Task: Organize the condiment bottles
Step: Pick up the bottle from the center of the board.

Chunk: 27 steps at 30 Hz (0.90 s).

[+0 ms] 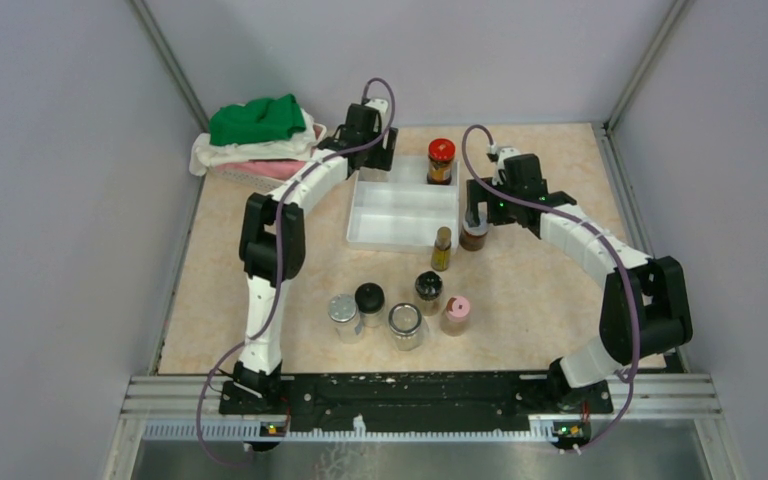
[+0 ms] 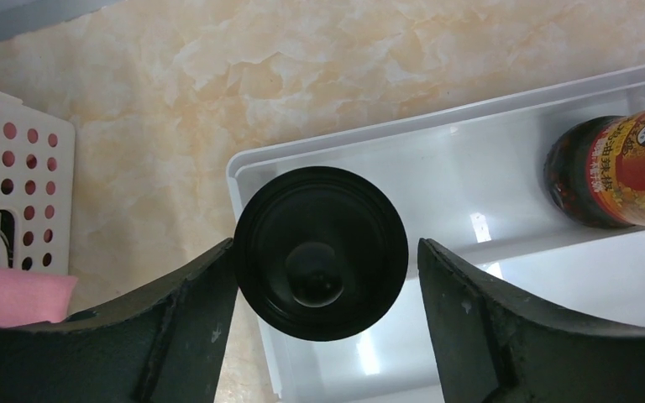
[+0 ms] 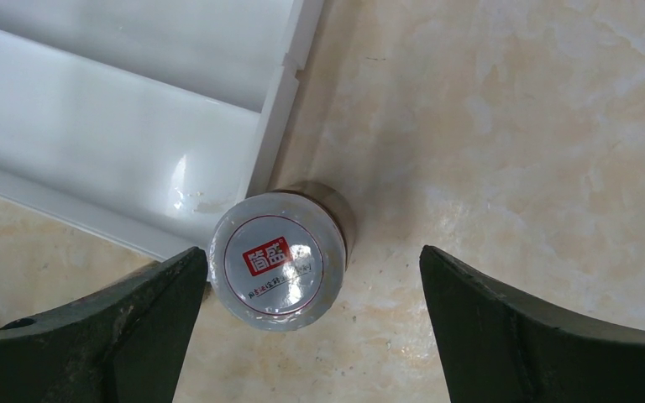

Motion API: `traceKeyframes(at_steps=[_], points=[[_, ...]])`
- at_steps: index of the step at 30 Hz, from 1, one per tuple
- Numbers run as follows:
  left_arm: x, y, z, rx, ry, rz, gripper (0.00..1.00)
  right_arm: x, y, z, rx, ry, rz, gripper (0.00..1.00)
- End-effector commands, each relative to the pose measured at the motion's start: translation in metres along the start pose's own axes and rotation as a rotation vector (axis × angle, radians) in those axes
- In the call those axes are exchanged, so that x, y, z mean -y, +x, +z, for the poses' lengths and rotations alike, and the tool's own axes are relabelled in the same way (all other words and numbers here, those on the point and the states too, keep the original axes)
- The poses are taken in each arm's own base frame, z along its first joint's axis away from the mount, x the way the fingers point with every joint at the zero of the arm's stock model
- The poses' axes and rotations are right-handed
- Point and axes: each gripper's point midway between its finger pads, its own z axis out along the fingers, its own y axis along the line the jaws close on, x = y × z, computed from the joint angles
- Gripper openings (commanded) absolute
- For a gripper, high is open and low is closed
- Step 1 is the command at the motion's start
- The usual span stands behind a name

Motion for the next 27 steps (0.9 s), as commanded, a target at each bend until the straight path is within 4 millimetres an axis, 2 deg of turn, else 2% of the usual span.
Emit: traceKeyframes(at_steps=[1, 8, 12, 14, 19, 23, 27], points=[[0.001, -0.017, -0.019, 0.040, 0.001, -0.004, 0.85, 0.000, -0.005, 0.005, 0.019, -0.004, 0.011, 0.97], [-0.002, -0.036, -0.047, 0.065, -0.007, -0.004, 0.91, -0.009, 0.002, 0.014, 0.000, -0.051, 0.033, 0.97], [-0.006, -0.051, -0.077, 0.083, -0.019, -0.025, 0.90, -0.017, 0.006, 0.020, -0.022, -0.077, 0.023, 0.97], [-0.007, -0.051, -0.093, 0.075, -0.022, -0.045, 0.90, -0.021, 0.008, 0.023, -0.035, -0.081, 0.011, 0.96], [-0.001, -0.037, -0.138, 0.061, 0.028, -0.075, 0.89, -0.022, 0.020, 0.031, -0.079, -0.026, -0.021, 0.91], [0.004, -0.014, -0.166, 0.040, 0.046, -0.098, 0.88, -0.019, 0.027, 0.033, -0.094, 0.048, -0.048, 0.86], [0.015, 0.015, -0.188, -0.001, 0.082, -0.108, 0.88, -0.013, 0.025, 0.036, -0.068, 0.091, -0.021, 0.77]])
